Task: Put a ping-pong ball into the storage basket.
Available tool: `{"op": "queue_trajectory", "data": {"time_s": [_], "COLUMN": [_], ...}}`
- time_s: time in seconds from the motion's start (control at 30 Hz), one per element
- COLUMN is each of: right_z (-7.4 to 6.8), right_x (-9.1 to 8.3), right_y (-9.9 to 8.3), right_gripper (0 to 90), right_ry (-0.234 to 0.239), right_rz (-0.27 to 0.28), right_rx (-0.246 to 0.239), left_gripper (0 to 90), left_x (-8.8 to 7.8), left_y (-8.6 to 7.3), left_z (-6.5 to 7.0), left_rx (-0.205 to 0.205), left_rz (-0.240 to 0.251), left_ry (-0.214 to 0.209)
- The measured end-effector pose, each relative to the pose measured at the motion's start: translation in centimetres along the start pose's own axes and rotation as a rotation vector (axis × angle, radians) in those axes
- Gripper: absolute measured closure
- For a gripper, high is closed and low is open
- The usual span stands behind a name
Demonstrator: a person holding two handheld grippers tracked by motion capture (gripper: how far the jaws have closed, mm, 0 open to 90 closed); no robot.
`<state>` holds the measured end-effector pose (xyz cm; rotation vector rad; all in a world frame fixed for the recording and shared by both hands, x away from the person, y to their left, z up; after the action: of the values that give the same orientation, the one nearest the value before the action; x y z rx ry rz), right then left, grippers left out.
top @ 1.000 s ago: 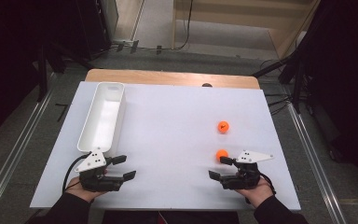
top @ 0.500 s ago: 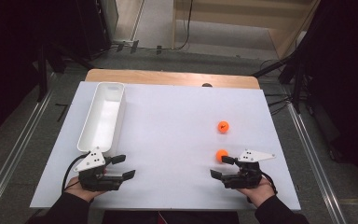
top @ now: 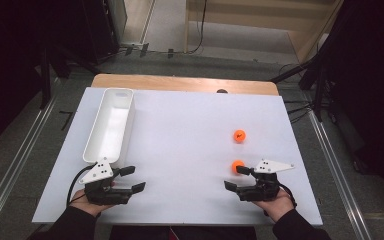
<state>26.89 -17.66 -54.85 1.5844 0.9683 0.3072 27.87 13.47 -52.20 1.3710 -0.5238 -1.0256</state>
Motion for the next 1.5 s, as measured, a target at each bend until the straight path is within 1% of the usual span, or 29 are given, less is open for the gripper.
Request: {"op": "queue_trajectory", "data": {"time_s": [0.1,0.17,0.2,0.33,0.4,0.43,0.5,0.53,0.6,0.73,0.8,0.93,1.03,1.07,1.23,1.27,1.33,1.37,1.5], "right_z": [0.2,0.5,0.6,1.1,1.2,1.4,1.7,2.0,2.5,3.2,3.4,3.9,4.1,4.1,4.5,4.7,4.9,5.1,5.5], "right_x": [0.0,0.0,-0.1,-0.4,-0.5,-0.5,-0.6,-0.8,-0.9,-1.1,-1.2,-1.2,-1.1,-1.2,-1.0,-1.0,-0.9,-0.8,-0.5], "right_y": [0.2,0.4,0.5,1.1,1.1,1.2,1.3,1.5,1.7,2.2,2.3,2.7,2.9,3.0,3.5,3.5,3.7,3.8,4.2], "right_gripper": [18.9,18.4,18.3,18.3,18.3,18.3,18.3,18.3,18.3,18.3,18.3,18.3,18.3,18.3,18.3,18.3,18.3,18.3,18.3], "right_ry": [-0.025,-0.05,-0.059,-0.106,-0.114,-0.123,-0.14,-0.16,-0.185,-0.217,-0.228,-0.238,-0.246,-0.249,-0.266,-0.269,-0.274,-0.279,-0.292], "right_rz": [-0.004,-0.002,0.002,0.024,0.029,0.033,0.039,0.046,0.055,0.079,0.083,0.095,0.094,0.093,0.104,0.106,0.105,0.108,0.113], "right_rx": [0.0,-0.001,0.007,-0.001,-0.002,-0.012,-0.008,-0.004,-0.008,-0.005,0.006,0.011,-0.003,0.003,0.001,-0.01,-0.002,-0.012,-0.013], "left_gripper": [31.4,31.4,31.4,31.4,31.4,31.4,31.4,31.4,31.4,31.4,31.4,31.4,31.4,31.4,31.4,31.4,31.4,31.4,31.4], "left_x": [0.0,0.0,0.0,0.0,0.0,0.0,0.0,0.0,0.0,0.0,0.0,0.0,-0.1,-0.1,0.0,0.0,0.0,0.0,0.0], "left_y": [0.0,0.0,0.0,0.0,0.0,0.1,0.0,0.0,0.0,0.0,0.0,0.0,0.1,0.1,0.0,0.0,0.0,0.0,0.0], "left_z": [0.0,0.0,0.0,0.0,0.0,0.0,0.0,0.0,0.1,0.1,0.1,0.2,0.2,0.2,0.3,0.3,0.3,0.3,0.3], "left_rx": [-0.003,-0.005,-0.005,-0.004,-0.004,-0.005,-0.005,-0.004,-0.004,-0.004,-0.002,-0.004,0.001,0.001,0.002,0.002,0.002,0.002,0.002], "left_rz": [0.003,0.003,0.003,0.001,0.002,0.003,0.002,-0.001,-0.001,0.0,-0.001,-0.003,0.001,0.001,0.002,0.002,-0.001,-0.001,-0.002], "left_ry": [-0.002,-0.001,-0.001,0.0,0.0,0.0,0.002,0.0,0.0,-0.001,-0.002,-0.004,-0.009,-0.009,-0.014,-0.014,-0.015,-0.015,-0.013]}}
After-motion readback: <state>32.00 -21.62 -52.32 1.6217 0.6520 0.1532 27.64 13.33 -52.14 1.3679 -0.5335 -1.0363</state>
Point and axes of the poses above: each handheld gripper's, and its own axes: x roughly forward along the jaws, y roughly out of its top, z roughly to its right, the point moved 10 cm from there along x, roughly forward along the jaws, and after that the axes turned 15 degrees about z, right-handed, at the moved point
